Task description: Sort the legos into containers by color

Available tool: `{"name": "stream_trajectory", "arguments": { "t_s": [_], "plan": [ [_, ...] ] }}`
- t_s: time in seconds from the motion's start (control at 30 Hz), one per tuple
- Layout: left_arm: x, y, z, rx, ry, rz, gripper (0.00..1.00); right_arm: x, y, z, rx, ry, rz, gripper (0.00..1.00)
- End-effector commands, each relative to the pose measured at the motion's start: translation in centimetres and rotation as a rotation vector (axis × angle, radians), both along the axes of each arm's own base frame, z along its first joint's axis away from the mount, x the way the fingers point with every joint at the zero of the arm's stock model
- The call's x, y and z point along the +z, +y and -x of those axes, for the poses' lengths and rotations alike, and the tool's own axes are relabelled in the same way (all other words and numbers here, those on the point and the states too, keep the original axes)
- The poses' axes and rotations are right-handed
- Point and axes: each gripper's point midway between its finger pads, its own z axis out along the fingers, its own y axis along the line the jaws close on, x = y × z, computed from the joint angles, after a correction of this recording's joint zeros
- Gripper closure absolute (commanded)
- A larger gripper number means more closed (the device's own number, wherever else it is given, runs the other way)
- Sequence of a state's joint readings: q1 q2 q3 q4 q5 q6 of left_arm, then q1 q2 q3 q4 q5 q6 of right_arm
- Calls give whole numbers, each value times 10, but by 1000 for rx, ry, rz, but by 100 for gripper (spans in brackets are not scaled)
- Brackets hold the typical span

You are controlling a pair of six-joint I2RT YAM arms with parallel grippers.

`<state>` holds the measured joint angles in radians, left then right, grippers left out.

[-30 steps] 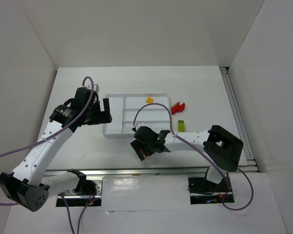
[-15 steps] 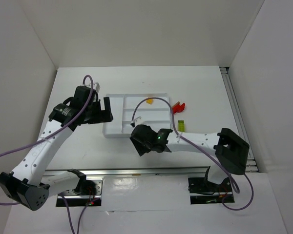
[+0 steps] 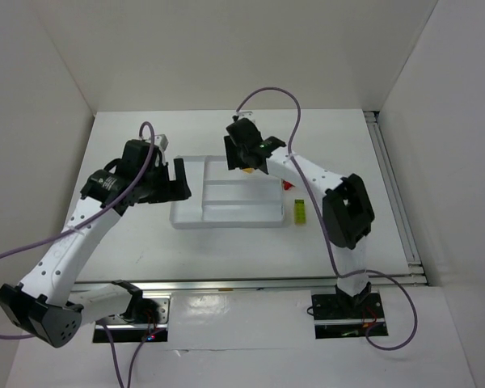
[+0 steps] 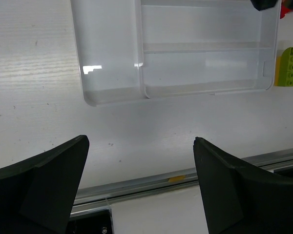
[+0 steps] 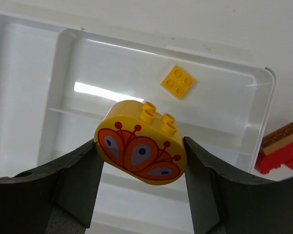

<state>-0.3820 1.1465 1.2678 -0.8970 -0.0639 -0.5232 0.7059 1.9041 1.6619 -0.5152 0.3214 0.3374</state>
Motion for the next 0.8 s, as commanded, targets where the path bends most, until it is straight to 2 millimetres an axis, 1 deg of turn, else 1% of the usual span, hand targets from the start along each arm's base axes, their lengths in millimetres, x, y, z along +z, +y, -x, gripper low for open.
{"name": "stream_trajectory", "arguments": {
  "t_s": [0.0, 0.03, 0.07, 0.1, 0.13, 0.17, 0.2, 0.23, 0.27, 0.3, 0.33, 0.37, 0.4, 0.43, 0.47, 0.5, 0.53, 0.57, 0.6, 0.63, 0.67, 0.7, 0.73, 0.77],
  "plan": [
    [17, 2, -1, 3, -57, 13, 0, -8, 5, -25, 17, 5, 10, 48],
    [15, 4, 3, 9, -46, 15, 0, -16, 12, -34, 17, 5, 10, 48],
    [11, 4, 4, 9, -36, 12, 0, -20, 11, -40, 16, 14, 4, 47],
    [11, 4, 4, 9, -36, 11, 0, -24, 14, -43, 16, 16, 6, 47],
    [7, 4, 5, 9, -26, 8, 0, -37, 14, -51, 7, 26, 13, 47],
    [7, 4, 5, 9, -26, 7, 0, -32, 18, -57, 7, 11, 2, 47],
    [6, 5, 7, 9, -26, 7, 0, -36, 22, -59, 13, 18, -1, 46],
    [6, 5, 7, 9, -26, 7, 0, -49, 25, -63, 13, 31, 9, 40],
    [2, 4, 9, 2, -14, 11, 0, -43, 26, -71, 12, 22, -7, 38],
    [2, 4, 9, 2, -13, 11, 0, -43, 31, -73, 13, 24, -21, 33],
    [1, 5, 11, 2, -5, 7, 0, -53, 33, -73, 20, 47, -14, 20],
    [1, 5, 11, 2, -5, 7, 0, -45, 34, -75, 20, 39, -20, 14],
    [1, 5, 11, 2, -5, 7, 0, -52, 37, -72, 23, 44, -8, 8],
    [-1, 10, 11, 10, -3, -18, 0, -53, 39, -69, 25, 48, 3, 7],
    [3, 11, 9, 17, -17, -20, 0, -46, 38, -69, 19, 34, 1, 6],
    [-1, 13, 10, 16, 0, -41, 0, -42, 35, -69, 10, 27, 6, 6],
    [4, 14, 8, 22, -5, -46, 0, -26, 33, -66, 3, 10, -17, 5],
    [3, 15, 5, 21, -4, -61, 0, -18, 27, -62, -21, 9, -21, 5],
    [6, 17, 5, 22, -10, -75, 0, -20, 15, -58, -34, 22, -11, 8],
    [6, 16, 2, 22, -7, -76, 0, -14, -2, -58, -81, 12, -5, 10],
    [9, 16, 1, 15, -18, -78, 0, 24, -15, -53, -106, -47, -51, 11],
    [12, 15, -2, 9, -24, -82, 0, 3, -35, -37, -118, -4, -16, 13],
    [12, 16, -2, 1, -26, -89, 0, 8, -58, -34, -164, -13, -21, 14],
    [16, 18, -4, 11, -38, -97, 0, 13, -75, -27, -186, -20, -27, 15]
  ]
}}
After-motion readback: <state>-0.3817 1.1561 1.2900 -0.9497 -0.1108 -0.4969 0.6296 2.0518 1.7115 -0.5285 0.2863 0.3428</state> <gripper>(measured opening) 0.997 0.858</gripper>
